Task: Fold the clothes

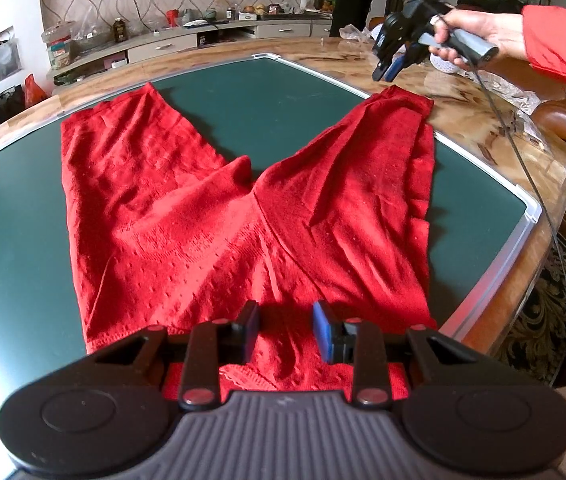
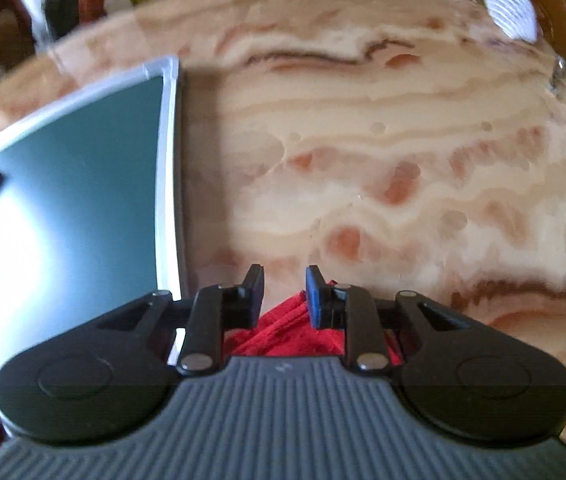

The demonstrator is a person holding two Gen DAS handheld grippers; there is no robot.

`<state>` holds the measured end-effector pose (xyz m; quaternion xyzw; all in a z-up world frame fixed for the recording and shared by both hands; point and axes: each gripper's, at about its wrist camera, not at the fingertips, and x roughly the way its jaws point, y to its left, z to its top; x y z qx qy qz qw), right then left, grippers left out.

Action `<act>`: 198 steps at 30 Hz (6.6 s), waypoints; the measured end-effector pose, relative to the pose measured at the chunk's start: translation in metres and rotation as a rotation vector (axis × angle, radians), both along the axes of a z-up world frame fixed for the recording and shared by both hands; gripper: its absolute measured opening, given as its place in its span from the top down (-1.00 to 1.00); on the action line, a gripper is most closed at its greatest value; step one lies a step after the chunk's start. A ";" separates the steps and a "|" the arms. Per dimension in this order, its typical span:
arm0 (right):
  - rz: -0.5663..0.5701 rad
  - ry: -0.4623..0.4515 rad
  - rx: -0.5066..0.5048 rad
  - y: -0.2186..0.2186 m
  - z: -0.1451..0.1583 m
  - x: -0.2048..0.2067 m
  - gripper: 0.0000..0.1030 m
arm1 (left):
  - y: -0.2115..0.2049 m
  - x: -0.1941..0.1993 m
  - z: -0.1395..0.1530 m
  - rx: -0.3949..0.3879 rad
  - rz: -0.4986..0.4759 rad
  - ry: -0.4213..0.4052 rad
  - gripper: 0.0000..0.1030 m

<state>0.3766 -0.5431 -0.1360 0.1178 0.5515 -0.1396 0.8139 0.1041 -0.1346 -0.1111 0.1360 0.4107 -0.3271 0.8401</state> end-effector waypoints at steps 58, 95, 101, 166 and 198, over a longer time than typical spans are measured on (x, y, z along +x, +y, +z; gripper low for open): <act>0.132 0.015 -0.162 0.010 -0.008 -0.024 0.39 | 0.001 0.001 0.001 0.000 0.015 0.017 0.28; 0.055 -0.181 0.318 0.062 0.030 -0.120 0.65 | -0.005 -0.001 0.000 0.016 0.020 0.016 0.26; 0.054 -0.094 0.432 0.138 0.009 -0.174 0.65 | -0.010 -0.001 0.003 0.022 0.017 0.017 0.25; -0.236 -0.031 0.311 0.258 -0.002 -0.223 0.92 | 0.018 0.008 0.000 -0.028 -0.297 0.070 0.07; 0.251 -0.049 0.064 0.240 -0.010 -0.087 0.62 | -0.072 0.012 -0.011 0.005 -0.273 -0.005 0.01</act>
